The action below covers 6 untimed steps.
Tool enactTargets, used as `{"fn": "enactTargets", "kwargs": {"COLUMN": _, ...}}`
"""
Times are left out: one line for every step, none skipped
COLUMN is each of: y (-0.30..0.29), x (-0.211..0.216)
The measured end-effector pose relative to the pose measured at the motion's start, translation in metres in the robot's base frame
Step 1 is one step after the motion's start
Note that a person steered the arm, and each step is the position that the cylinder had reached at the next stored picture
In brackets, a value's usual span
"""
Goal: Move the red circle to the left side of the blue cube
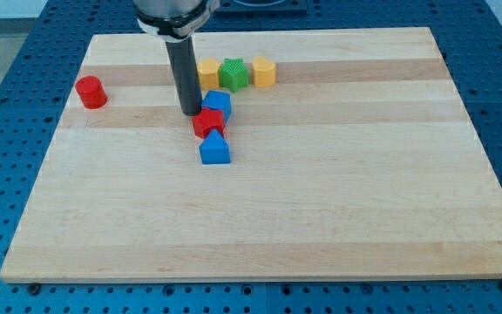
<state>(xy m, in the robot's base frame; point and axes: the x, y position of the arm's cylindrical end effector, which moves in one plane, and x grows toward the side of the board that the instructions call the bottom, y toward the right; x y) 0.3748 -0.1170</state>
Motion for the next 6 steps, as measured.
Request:
{"fn": "enactTargets", "kwargs": {"y": -0.061, "x": 0.007}}
{"fn": "enactTargets", "kwargs": {"y": -0.146, "x": 0.01}}
{"fn": "enactTargets", "kwargs": {"y": -0.186, "x": 0.004}}
{"fn": "enactTargets", "kwargs": {"y": -0.188, "x": -0.006}}
{"fn": "enactTargets", "kwargs": {"y": -0.188, "x": -0.068}}
{"fn": "enactTargets", "kwargs": {"y": -0.184, "x": -0.097}}
